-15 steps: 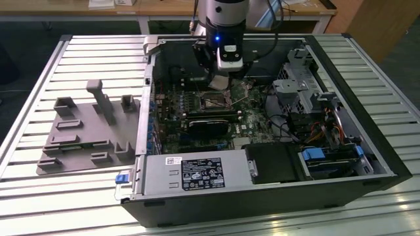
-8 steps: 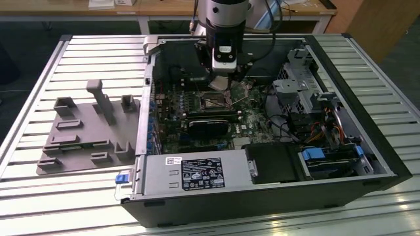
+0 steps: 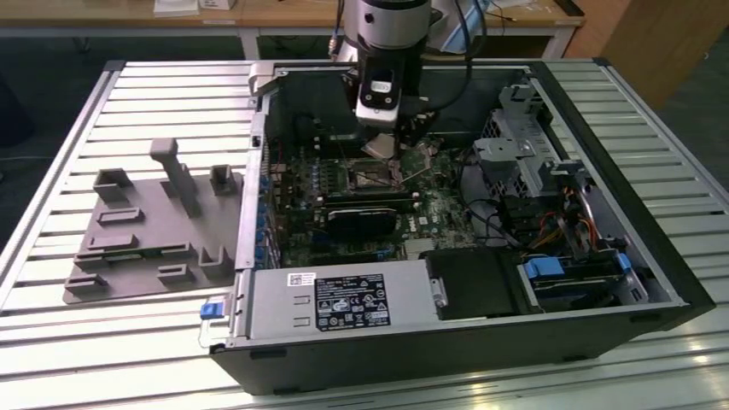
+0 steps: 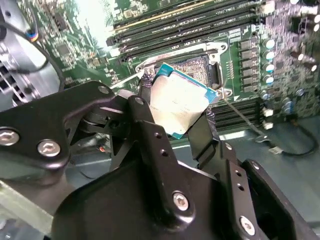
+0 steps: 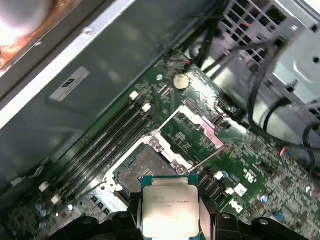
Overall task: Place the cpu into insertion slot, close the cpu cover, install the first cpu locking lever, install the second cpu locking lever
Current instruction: 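Place the cpu into insertion slot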
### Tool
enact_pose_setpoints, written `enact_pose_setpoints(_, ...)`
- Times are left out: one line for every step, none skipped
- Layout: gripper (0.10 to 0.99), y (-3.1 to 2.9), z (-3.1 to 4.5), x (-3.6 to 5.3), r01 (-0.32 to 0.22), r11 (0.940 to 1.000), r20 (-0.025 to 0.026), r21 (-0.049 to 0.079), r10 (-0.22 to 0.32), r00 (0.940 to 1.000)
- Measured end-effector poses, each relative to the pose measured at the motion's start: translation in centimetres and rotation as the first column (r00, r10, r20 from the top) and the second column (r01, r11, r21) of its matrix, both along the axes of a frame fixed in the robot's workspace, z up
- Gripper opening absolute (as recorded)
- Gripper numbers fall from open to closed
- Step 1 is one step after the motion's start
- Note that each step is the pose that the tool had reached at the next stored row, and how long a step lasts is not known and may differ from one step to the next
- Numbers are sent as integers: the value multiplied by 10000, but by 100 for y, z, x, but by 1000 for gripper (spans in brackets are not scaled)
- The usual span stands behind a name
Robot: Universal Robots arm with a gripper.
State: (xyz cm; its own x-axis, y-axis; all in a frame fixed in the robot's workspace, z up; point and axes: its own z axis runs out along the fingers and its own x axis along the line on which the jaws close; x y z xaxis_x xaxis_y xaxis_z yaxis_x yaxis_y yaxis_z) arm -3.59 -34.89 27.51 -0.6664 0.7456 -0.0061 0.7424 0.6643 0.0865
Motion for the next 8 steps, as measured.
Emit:
enact_pose_setpoints(541, 0, -3, 0, 181, 9998, 0, 0, -181, 9998)
enact_pose_setpoints(541, 0, -7, 0, 360, 9994, 0, 0, -360, 9994)
enact_pose_setpoints(541, 0, -10, 0, 541, 9985, 0, 0, -541, 9985)
enact_pose_setpoints(541, 0, -13, 0, 719, 9974, 0, 0, -719, 9974)
enact_pose_setpoints(541, 0, -16, 0, 899, 9959, 0, 0, -899, 9959)
enact_pose_setpoints(541, 0, -19, 0, 1078, 9942, 0, 0, -1078, 9942)
enact_pose_setpoints(541, 0, -22, 0, 1256, 9921, 0, 1, -1256, 9921)
enact_pose_setpoints(541, 0, -24, 0, 1435, 9897, -1, 0, -1435, 9897)
